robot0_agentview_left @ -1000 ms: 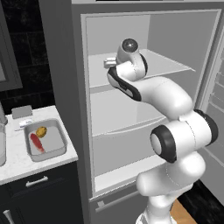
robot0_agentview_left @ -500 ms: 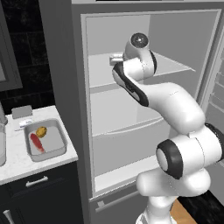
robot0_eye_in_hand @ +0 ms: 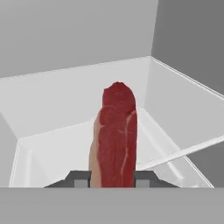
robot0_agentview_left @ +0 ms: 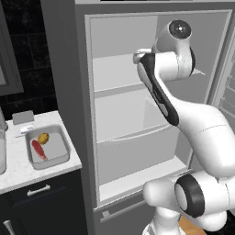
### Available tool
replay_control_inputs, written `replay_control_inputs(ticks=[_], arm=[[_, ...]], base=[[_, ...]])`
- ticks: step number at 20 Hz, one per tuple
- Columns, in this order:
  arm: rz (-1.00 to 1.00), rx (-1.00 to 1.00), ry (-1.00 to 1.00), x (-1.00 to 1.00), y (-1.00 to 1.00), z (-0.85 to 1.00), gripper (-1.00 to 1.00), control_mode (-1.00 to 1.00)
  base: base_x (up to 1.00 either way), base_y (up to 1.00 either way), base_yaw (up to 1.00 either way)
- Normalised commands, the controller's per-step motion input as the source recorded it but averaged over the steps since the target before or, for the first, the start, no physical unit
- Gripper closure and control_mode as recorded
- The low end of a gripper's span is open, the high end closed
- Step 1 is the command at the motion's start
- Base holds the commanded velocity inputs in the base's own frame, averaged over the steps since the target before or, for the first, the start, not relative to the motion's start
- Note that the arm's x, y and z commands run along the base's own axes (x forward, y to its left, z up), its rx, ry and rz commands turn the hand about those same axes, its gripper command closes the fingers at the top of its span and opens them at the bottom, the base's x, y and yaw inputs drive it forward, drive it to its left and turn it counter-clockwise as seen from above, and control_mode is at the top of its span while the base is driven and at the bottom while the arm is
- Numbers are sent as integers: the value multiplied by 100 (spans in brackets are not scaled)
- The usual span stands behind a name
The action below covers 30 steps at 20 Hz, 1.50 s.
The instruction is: Place one squash and one steak in each tupperware on the nearby counter, to pack two identical lunches.
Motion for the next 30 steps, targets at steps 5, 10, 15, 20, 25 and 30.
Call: replay_control_inputs(ticks=[5,10,15,20,25,30], arm=[[2,0,1,-100,-31,-55,100,-100],[1,0,0,-100,-29,-98,100,-100],[2,0,4,-100,-14,-97,100,-100],[1,0,16,-66,-1,-37,100,-100],[0,0,1,-39,0,0,100,-100],[0,0,0,-49,0,0,100,-100]], base=[[0,0,0],[0,0,0],[0,0,0],[0,0,0],[0,0,0],[0,0,0]])
